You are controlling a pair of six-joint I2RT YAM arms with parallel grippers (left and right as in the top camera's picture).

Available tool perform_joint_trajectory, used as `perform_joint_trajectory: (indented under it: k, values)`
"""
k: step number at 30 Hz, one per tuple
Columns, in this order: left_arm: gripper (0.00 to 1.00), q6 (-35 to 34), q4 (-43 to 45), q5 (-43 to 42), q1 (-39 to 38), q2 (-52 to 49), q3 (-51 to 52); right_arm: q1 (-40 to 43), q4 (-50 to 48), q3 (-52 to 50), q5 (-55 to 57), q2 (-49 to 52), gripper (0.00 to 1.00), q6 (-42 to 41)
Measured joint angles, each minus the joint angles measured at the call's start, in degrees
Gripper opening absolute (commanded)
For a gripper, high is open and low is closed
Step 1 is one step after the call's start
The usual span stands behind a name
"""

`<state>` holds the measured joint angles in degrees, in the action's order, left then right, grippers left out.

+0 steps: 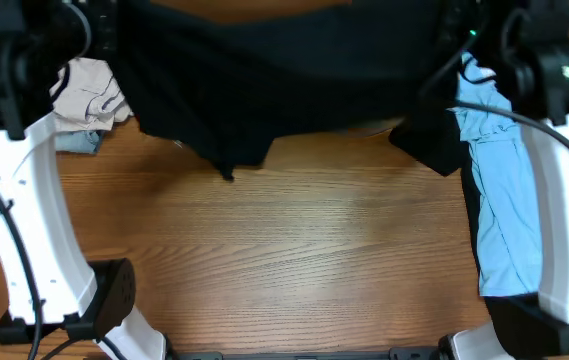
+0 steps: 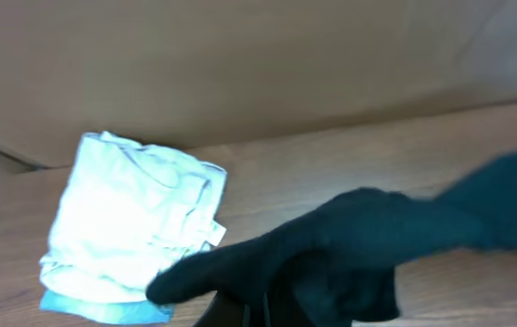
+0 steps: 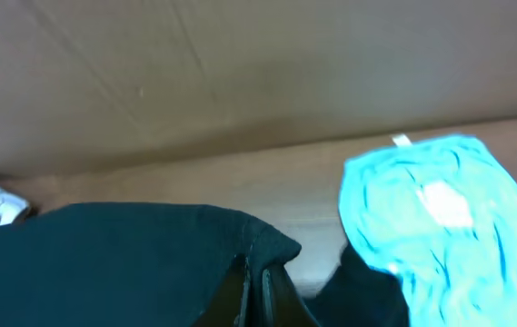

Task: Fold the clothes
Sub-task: 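Stretch the black shirt between both grippers across the table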

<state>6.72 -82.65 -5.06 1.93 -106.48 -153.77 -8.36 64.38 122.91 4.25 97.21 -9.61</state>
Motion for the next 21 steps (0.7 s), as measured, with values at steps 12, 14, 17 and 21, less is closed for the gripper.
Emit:
perform_joint_trajectory:
  k: [12, 14, 17, 21]
  values:
    - [0.04, -0.8, -4.3, -0.3, 0.2, 2.7, 0.0, 0.4, 17.8, -2.4, -5.4, -0.2, 0.04, -0.1]
    - [0.04, -0.8, -6.3, -0.9, 0.2, 2.7, 0.2, 0.4, 18.0, -5.1, -6.7, -0.2, 0.04, -0.3]
    - [0.04, -0.8, -8.7, -2.0, 0.2, 1.9, 1.1, 0.5, 16.9, -10.4, -8.5, -0.2, 0.04, -0.4]
    - [0.04, -0.8, -10.8, -2.9, 0.0, -2.1, 3.3, 0.5, 11.8, -18.2, -10.0, 0.9, 0.04, -0.6]
